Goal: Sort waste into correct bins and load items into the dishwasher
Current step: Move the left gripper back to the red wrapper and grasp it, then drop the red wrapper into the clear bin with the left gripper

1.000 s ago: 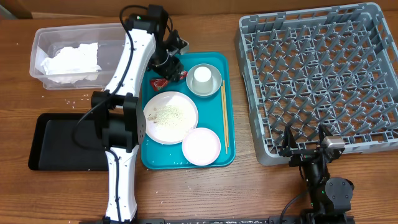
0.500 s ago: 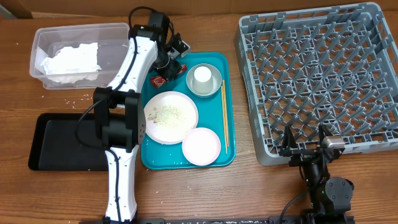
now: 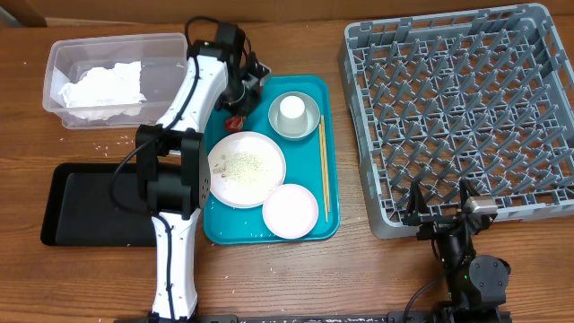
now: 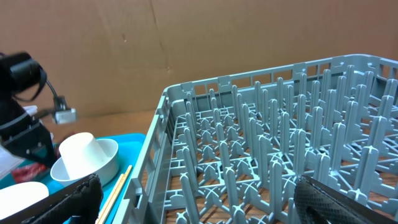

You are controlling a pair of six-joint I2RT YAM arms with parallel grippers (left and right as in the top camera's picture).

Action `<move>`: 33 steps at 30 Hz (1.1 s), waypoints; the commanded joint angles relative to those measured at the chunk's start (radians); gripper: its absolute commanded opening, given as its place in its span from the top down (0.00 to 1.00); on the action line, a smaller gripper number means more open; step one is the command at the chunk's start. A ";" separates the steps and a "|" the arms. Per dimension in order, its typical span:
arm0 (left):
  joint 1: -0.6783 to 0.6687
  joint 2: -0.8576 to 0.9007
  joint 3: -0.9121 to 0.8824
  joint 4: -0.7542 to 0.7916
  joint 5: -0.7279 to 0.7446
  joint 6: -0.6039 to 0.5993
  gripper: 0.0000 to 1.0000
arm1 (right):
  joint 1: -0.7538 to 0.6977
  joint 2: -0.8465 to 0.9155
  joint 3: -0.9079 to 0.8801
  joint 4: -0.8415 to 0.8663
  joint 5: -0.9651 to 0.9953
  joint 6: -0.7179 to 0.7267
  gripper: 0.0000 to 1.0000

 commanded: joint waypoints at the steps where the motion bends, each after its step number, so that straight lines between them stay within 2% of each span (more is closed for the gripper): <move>1: 0.002 -0.032 0.182 -0.025 0.015 -0.159 0.96 | -0.008 -0.008 -0.010 0.006 0.009 -0.006 0.00; 5: 0.032 -0.055 0.362 -0.039 -0.004 -0.304 0.96 | -0.008 -0.008 -0.010 0.006 0.009 -0.006 0.00; 9: 0.101 -0.062 0.473 -0.027 -0.092 -0.583 0.96 | -0.008 -0.008 -0.010 0.006 0.009 -0.006 0.00; 14: 0.238 -0.058 0.480 -0.063 -0.134 -0.947 0.96 | -0.008 -0.008 -0.010 0.006 0.009 -0.006 0.00; 20: 0.356 -0.050 0.480 -0.140 -0.134 -1.158 0.95 | -0.008 -0.008 -0.010 0.006 0.009 -0.006 0.00; 21: 0.373 -0.046 0.480 -0.151 -0.134 -1.181 0.82 | -0.008 -0.008 -0.010 0.006 0.009 -0.006 0.00; 22: 0.385 -0.046 0.480 -0.159 -0.129 -1.193 0.64 | -0.008 -0.008 -0.010 0.006 0.009 -0.006 0.00; 23: 0.398 -0.044 0.480 -0.167 -0.119 -1.197 0.39 | -0.008 -0.008 -0.010 0.006 0.009 -0.006 0.00; 24: 0.412 -0.043 0.480 -0.172 -0.107 -1.196 0.27 | -0.008 -0.008 -0.010 0.006 0.009 -0.006 0.00; 26: 0.430 -0.043 0.480 -0.173 -0.088 -1.196 0.20 | -0.008 -0.008 -0.010 0.006 0.009 -0.006 0.00; 30: 0.451 -0.064 0.490 -0.171 -0.010 -1.192 0.18 | -0.008 -0.008 -0.010 0.006 0.009 -0.006 0.00; 33: 0.470 -0.108 0.509 -0.171 0.043 -1.141 0.13 | -0.008 -0.008 -0.010 0.006 0.009 -0.005 0.00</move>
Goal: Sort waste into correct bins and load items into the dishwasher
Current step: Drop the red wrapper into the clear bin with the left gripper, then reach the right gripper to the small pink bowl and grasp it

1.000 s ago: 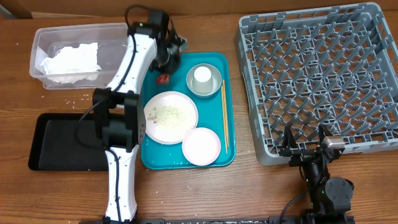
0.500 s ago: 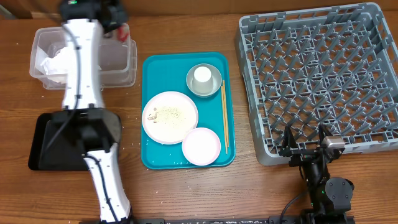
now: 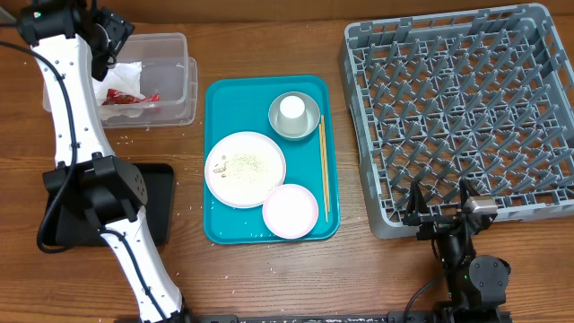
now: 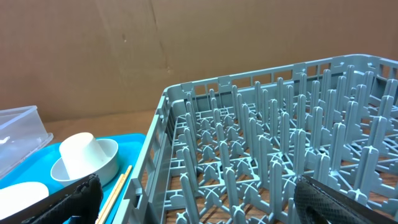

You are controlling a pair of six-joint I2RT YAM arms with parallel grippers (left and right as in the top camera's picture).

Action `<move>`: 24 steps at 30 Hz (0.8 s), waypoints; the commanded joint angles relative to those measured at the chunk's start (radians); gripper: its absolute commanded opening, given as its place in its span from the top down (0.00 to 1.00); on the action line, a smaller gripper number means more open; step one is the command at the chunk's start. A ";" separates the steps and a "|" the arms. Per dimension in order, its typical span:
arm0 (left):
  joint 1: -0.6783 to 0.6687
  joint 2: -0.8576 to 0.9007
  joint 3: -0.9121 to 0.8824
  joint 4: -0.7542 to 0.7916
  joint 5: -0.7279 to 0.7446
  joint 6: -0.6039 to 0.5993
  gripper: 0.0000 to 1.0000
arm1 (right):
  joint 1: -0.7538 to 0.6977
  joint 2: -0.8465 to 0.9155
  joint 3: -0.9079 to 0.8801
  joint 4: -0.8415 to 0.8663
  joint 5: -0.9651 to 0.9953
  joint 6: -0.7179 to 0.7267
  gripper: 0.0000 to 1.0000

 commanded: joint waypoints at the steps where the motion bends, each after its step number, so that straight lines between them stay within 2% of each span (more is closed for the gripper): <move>1: 0.037 -0.076 0.040 -0.002 0.085 0.046 0.09 | -0.008 -0.008 -0.010 0.006 0.010 -0.006 0.00; 4: 0.071 -0.153 0.041 -0.014 0.034 0.120 0.00 | -0.008 -0.008 -0.010 0.006 0.010 -0.005 0.00; 8: 0.139 -0.224 0.041 -0.070 -0.073 0.121 0.00 | -0.008 -0.008 -0.010 0.006 0.010 -0.006 0.00; 13: 0.235 -0.248 0.039 -0.179 -0.069 0.121 0.00 | -0.007 -0.008 -0.010 0.057 -0.015 0.039 0.00; 15: 0.246 -0.246 0.037 -0.224 -0.071 0.121 0.00 | -0.007 -0.008 -0.010 0.079 -0.122 0.144 0.00; 20: 0.246 -0.243 0.037 -0.291 -0.080 0.121 0.00 | -0.007 -0.008 -0.010 0.182 -0.411 0.574 0.00; 22: 0.246 -0.243 0.037 -0.292 -0.080 0.121 0.00 | -0.008 -0.008 -0.010 0.251 -0.401 0.804 0.00; 24: 0.246 -0.243 0.037 -0.291 -0.080 0.121 0.00 | -0.008 -0.008 -0.010 0.379 -0.346 0.969 0.00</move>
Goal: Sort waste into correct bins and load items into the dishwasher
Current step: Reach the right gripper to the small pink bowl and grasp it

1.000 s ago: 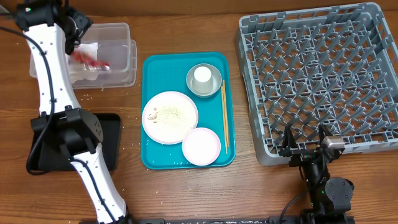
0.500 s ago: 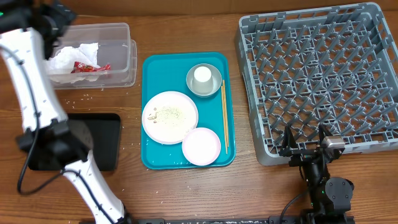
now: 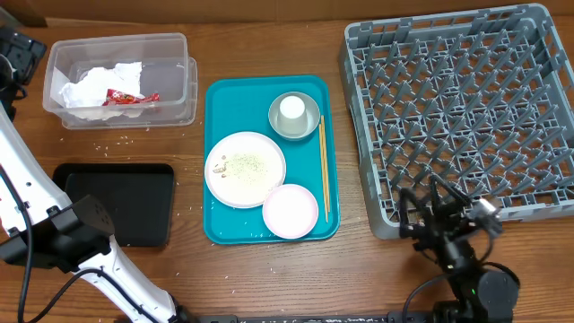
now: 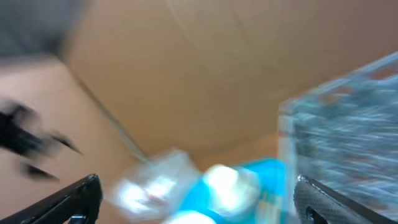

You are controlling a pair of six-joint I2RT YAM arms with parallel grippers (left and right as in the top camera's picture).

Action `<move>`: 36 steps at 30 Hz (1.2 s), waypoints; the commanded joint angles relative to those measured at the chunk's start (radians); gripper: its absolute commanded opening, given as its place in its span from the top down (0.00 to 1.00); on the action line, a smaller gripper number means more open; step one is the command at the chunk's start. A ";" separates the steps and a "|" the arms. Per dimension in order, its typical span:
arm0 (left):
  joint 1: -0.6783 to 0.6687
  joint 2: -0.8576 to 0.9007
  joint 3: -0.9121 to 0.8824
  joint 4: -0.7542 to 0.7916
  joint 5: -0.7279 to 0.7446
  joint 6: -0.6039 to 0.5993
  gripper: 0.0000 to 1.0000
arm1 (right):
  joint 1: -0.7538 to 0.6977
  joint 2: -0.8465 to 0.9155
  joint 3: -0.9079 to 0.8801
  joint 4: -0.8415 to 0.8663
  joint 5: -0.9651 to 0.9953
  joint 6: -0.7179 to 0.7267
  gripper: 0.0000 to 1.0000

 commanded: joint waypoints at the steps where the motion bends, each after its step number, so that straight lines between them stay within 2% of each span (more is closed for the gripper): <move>1: -0.007 0.006 -0.001 0.001 -0.017 0.019 0.00 | -0.008 -0.009 -0.010 0.180 0.001 0.436 0.00; 3: -0.007 0.006 -0.001 0.001 -0.017 0.019 0.00 | -0.008 -0.009 -0.010 0.362 0.076 0.427 0.00; 5: -0.007 0.006 -0.001 0.001 -0.017 0.019 0.00 | -0.008 -0.009 0.010 0.449 0.165 0.423 0.00; 8: -0.007 0.006 -0.001 0.001 -0.017 0.019 0.00 | -0.008 0.002 0.095 0.410 0.232 0.393 0.00; 11: -0.007 0.006 -0.001 0.001 -0.017 0.019 0.00 | -0.008 0.063 0.259 0.296 0.232 0.247 0.00; 13: -0.007 0.006 -0.001 0.001 -0.017 0.019 0.00 | -0.008 0.134 0.397 0.180 0.204 0.111 0.00; 14: -0.007 0.006 -0.001 0.001 -0.017 0.019 0.00 | -0.008 0.237 0.563 0.020 0.149 -0.040 0.00; 16: -0.007 0.006 -0.001 0.001 -0.017 0.019 0.00 | -0.008 0.375 0.754 -0.174 0.068 -0.160 0.00; 21: -0.007 0.006 -0.001 0.001 -0.017 0.019 0.00 | 0.001 0.771 1.254 -0.708 -0.166 -0.330 0.00; 24: -0.007 0.006 -0.001 0.001 -0.017 0.019 0.00 | 0.056 1.018 1.560 -1.067 -0.161 -0.446 0.00; 27: -0.007 0.006 -0.001 0.001 -0.018 0.019 0.00 | 0.163 1.243 1.818 -1.353 -0.107 -0.512 0.00; 31: -0.007 0.006 -0.001 0.001 -0.017 0.019 0.00 | 0.364 1.490 2.022 -1.592 0.011 -0.513 0.00; 36: -0.007 0.006 -0.001 0.001 -0.018 0.019 0.00 | 0.561 1.707 2.041 -1.705 0.133 -0.513 0.00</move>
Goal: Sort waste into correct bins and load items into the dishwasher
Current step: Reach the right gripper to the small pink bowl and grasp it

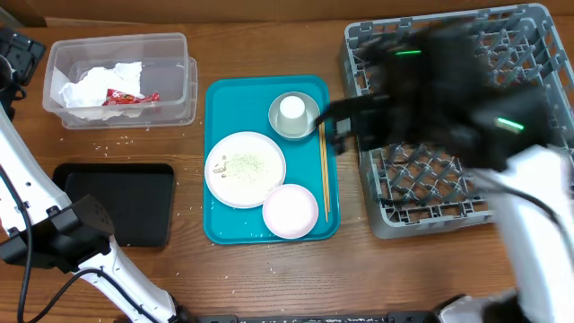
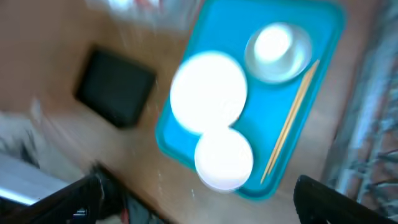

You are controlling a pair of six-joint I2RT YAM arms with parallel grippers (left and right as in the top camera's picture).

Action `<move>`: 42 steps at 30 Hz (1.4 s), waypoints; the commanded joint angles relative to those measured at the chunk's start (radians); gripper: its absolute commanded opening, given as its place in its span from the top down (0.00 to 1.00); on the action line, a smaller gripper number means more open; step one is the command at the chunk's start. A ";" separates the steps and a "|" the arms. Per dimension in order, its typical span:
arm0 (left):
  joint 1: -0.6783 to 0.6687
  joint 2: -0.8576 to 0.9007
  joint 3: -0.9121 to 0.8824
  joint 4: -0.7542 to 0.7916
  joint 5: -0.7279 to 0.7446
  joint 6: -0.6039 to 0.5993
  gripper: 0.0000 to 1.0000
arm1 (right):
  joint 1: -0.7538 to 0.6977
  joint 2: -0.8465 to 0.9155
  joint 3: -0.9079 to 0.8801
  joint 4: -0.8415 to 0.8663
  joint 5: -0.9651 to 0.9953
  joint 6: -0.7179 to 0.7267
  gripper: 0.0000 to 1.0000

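Note:
A teal tray [image 1: 220, 99] holds a white plate [image 1: 246, 168] with crumbs, a small pink plate [image 1: 290, 210], a grey bowl [image 1: 294, 115] with a white cup in it, and chopsticks [image 1: 323, 166]. My right gripper [image 1: 345, 126] is a motion-blurred shape between the tray and the grey dish rack [image 1: 529, 36]. Its wrist view looks down on the tray [image 2: 329, 18], plate [image 2: 208, 92], pink plate [image 2: 224, 158] and bowl [image 2: 278, 46], with the right gripper [image 2: 199, 183] open and empty. My left gripper [image 1: 16, 47] sits at the far left edge, its jaws unclear.
A clear bin [image 1: 117, 45] at the back left holds white paper and a red wrapper [image 1: 126, 97]. A black tray [image 1: 112, 202] lies in front of it, and shows as the black tray [image 2: 115, 93] in the wrist view. Crumbs dot the wood near the bin.
My right arm was low at the table's front edge beside the rack; it now reaches over the rack's left part, its camera looking down on the teal tray. The left arm has not moved.
My left gripper was at the tray's back left corner by a red wrapper. Then it was over the clear bin with the wrapper lying inside. Then it was at the far left edge while the right arm stirred, which now hangs beside the tray.

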 commanded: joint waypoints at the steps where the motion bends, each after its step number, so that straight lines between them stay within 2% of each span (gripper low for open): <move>1: -0.007 0.006 0.000 0.002 -0.010 0.019 0.00 | 0.112 0.134 0.027 -0.048 0.093 -0.028 0.00; 7: -0.007 0.006 0.000 0.002 -0.010 0.019 0.00 | 0.187 0.381 0.022 -0.110 -0.092 -0.019 0.00; 10: -0.007 0.006 0.000 0.002 -0.010 0.019 0.00 | 0.200 0.480 0.014 -0.128 -0.092 -0.012 0.26; 11: -0.007 0.006 0.000 0.002 -0.010 0.019 0.00 | 0.206 0.502 0.009 -0.127 -0.087 0.011 0.30; 13: -0.007 0.006 0.000 0.002 -0.010 0.019 0.00 | 0.221 0.533 -0.011 -0.110 -0.072 0.066 0.31; 26: -0.007 0.006 0.000 0.002 -0.010 0.019 0.00 | 0.464 0.538 -0.164 0.096 0.381 0.465 0.29; 34: -0.007 0.006 0.000 0.002 -0.010 0.019 0.00 | 0.490 0.538 -0.273 0.234 0.407 0.477 0.31; 37: -0.007 0.006 0.000 0.002 -0.010 0.019 0.00 | 0.491 0.538 -0.295 0.261 0.406 0.477 0.42; 38: -0.007 0.006 0.000 0.002 -0.010 0.019 0.00 | 0.495 0.538 -0.304 0.268 0.403 0.477 0.51; 42: -0.007 0.006 0.000 0.002 -0.010 0.019 0.00 | 0.500 0.538 -0.312 0.267 0.400 0.478 0.74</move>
